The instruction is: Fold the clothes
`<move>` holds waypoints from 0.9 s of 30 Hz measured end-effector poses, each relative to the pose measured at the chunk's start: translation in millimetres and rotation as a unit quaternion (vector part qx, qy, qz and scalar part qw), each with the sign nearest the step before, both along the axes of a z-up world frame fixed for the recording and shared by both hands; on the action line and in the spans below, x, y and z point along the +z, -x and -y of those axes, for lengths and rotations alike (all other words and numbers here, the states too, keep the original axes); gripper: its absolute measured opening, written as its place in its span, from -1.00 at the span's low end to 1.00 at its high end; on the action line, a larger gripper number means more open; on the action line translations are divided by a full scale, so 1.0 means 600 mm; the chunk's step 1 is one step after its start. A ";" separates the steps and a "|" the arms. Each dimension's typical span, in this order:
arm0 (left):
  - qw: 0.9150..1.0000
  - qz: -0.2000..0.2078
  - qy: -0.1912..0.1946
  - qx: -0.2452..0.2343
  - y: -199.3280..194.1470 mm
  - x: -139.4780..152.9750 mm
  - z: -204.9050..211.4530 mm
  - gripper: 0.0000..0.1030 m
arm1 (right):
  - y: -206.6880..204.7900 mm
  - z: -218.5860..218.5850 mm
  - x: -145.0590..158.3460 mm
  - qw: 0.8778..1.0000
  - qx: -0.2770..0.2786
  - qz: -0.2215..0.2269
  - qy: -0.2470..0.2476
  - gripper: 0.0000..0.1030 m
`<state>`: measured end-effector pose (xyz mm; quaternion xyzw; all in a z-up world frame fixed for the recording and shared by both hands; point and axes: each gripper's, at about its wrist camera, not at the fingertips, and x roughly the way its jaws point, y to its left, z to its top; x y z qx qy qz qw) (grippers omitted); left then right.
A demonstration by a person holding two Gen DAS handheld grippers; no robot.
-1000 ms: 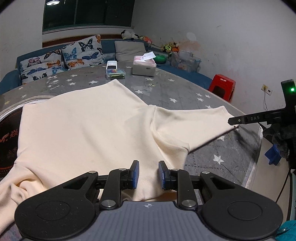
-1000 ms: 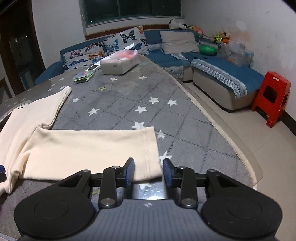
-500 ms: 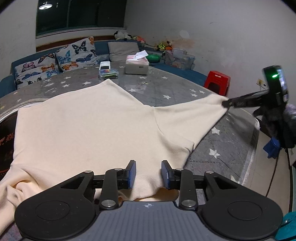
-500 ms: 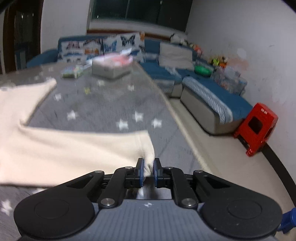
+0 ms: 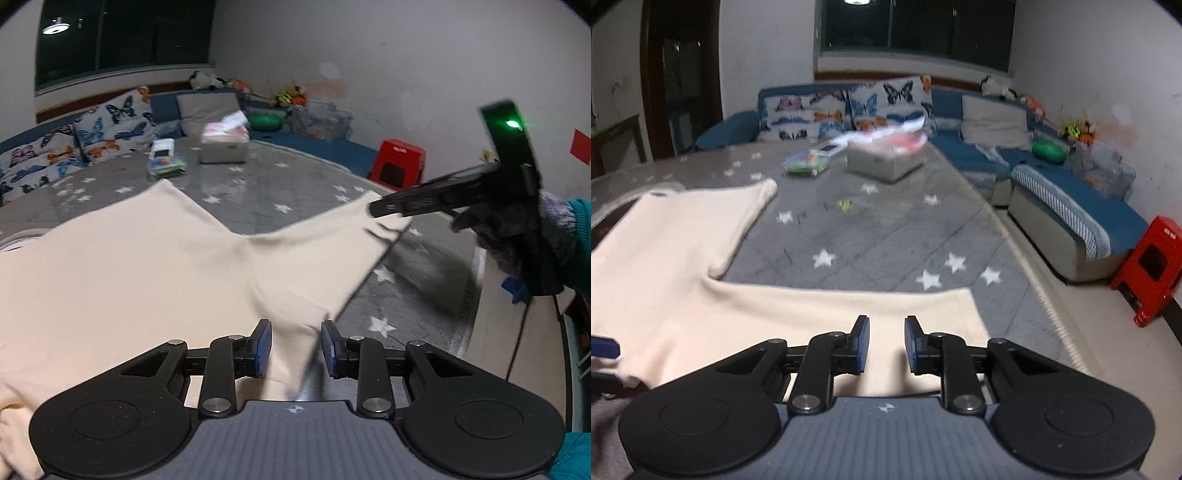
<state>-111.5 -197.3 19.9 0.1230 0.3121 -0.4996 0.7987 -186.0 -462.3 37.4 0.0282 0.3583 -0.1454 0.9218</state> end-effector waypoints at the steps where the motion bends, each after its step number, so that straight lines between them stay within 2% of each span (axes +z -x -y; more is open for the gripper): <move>1: 1.000 -0.002 -0.001 -0.005 0.002 -0.003 0.005 -0.40 | -0.003 0.006 -0.002 1.000 -0.006 0.000 -0.002 -0.63; 5: 1.000 -0.009 -0.006 -0.023 0.012 -0.014 0.015 -0.39 | -0.016 0.031 -0.011 1.000 -0.028 0.001 -0.011 -0.63; 10: 1.000 -0.016 0.003 -0.011 0.009 -0.012 0.007 -0.39 | -0.032 0.062 -0.022 0.998 -0.056 0.001 -0.021 -0.63; 12: 1.000 -0.018 0.009 -0.003 0.007 -0.009 0.000 -0.37 | -0.038 0.060 -0.018 0.999 -0.051 -0.004 -0.015 -0.63; 15: 0.999 -0.017 0.027 0.036 -0.002 0.008 -0.036 -0.35 | -0.041 0.039 -0.008 1.000 -0.024 -0.007 -0.009 -0.59; 17: 0.996 -0.012 0.025 0.088 -0.005 0.014 -0.076 -0.32 | -0.044 0.020 -0.001 1.000 -0.002 -0.004 -0.006 -0.56; 19: 0.989 -0.005 0.019 0.146 -0.008 0.019 -0.120 -0.20 | -0.046 -0.009 0.014 0.999 0.033 0.004 -0.006 -0.51; 22: 0.972 0.005 0.009 0.233 -0.012 0.026 -0.187 -0.15 | -0.053 -0.062 0.037 0.995 0.101 0.017 -0.011 -0.47; 24: 0.957 0.012 0.002 0.290 -0.014 0.030 -0.232 -0.10 | -0.058 -0.100 0.047 0.989 0.148 0.022 -0.013 -0.45; 27: 0.928 0.022 -0.008 0.373 -0.019 0.037 -0.299 -0.04 | -0.067 -0.156 0.061 0.976 0.216 0.029 -0.016 -0.35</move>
